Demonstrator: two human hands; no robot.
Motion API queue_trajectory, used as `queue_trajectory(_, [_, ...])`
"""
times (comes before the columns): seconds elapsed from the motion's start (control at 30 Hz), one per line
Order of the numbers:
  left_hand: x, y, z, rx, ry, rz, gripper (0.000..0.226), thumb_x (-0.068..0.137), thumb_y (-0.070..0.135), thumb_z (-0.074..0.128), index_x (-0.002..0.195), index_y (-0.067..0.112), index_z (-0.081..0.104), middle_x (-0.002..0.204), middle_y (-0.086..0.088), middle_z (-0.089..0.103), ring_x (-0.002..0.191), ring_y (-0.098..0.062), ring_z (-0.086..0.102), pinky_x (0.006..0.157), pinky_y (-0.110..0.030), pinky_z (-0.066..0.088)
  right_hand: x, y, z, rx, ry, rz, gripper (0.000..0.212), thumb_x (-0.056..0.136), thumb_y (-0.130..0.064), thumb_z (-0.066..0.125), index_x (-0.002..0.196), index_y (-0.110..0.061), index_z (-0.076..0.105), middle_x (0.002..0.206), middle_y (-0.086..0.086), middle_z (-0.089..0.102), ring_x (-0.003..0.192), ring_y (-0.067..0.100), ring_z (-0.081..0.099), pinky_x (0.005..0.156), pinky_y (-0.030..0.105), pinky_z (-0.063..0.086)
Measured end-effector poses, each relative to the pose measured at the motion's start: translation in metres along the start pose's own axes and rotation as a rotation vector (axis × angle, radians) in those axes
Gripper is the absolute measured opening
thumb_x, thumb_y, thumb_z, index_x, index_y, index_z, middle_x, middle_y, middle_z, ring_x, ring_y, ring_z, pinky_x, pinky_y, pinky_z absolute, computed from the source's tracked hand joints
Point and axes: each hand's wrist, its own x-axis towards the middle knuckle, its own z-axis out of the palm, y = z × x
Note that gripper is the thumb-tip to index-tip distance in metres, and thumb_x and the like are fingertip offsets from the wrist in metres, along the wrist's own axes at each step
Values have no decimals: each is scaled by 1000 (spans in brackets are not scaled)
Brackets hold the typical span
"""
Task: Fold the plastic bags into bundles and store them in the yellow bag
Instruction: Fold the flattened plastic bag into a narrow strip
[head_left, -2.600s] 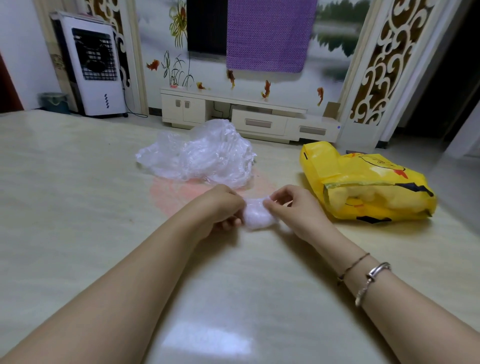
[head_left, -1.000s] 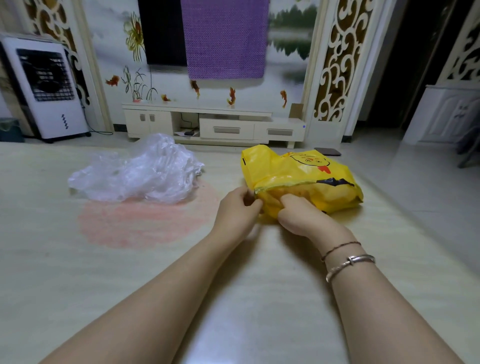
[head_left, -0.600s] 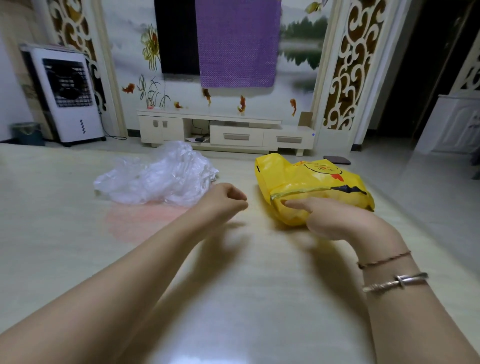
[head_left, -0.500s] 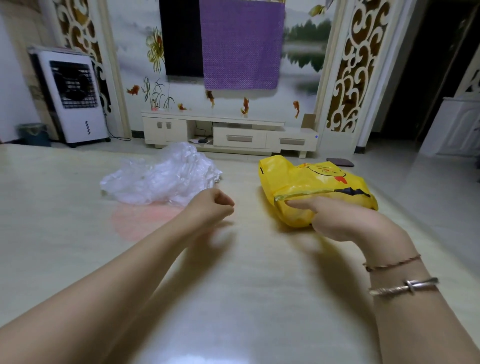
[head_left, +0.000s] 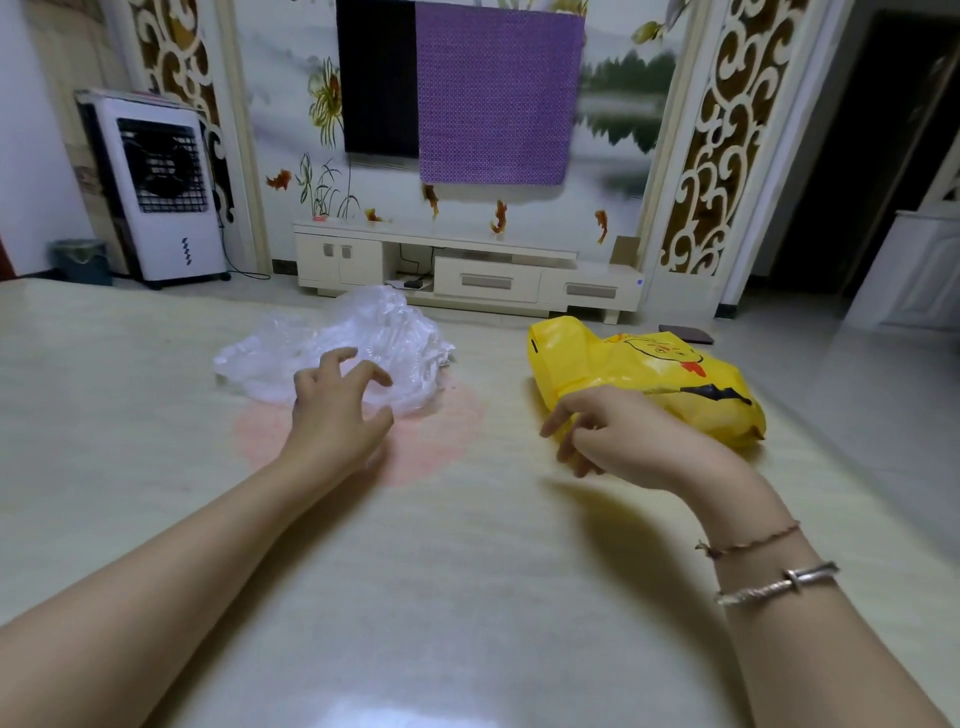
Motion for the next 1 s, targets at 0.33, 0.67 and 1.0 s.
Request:
queue_trajectory(0.33, [12, -13, -2, -72, -21, 26, 53, 81, 35, 36, 112, 6, 69, 120, -8, 66, 119, -27, 52, 98, -34, 37, 25, -16, 60, 280, 80, -194, 30, 93, -7, 43, 101, -24, 66, 102, -7, 68, 84, 8, 68, 83, 29, 54])
queue_trajectory(0.67, [-13, 17, -23, -598, 28, 61, 13, 86, 11, 64, 80, 21, 71, 85, 13, 71, 85, 3, 64, 77, -12, 43, 29, -34, 76, 1045, 2, 18, 22, 97, 3, 41, 104, -5, 60, 105, 17, 66, 82, 26, 70, 71, 33, 57])
queue_trajectory(1.0, [-27, 35, -14, -793, -179, -37, 11, 86, 10, 67, 84, 11, 56, 81, -23, 65, 72, -21, 69, 77, -37, 51, 30, -31, 77, 1306, -101, 19, 30, 94, 7, 40, 115, 3, 60, 102, 18, 69, 89, 27, 67, 79, 36, 55])
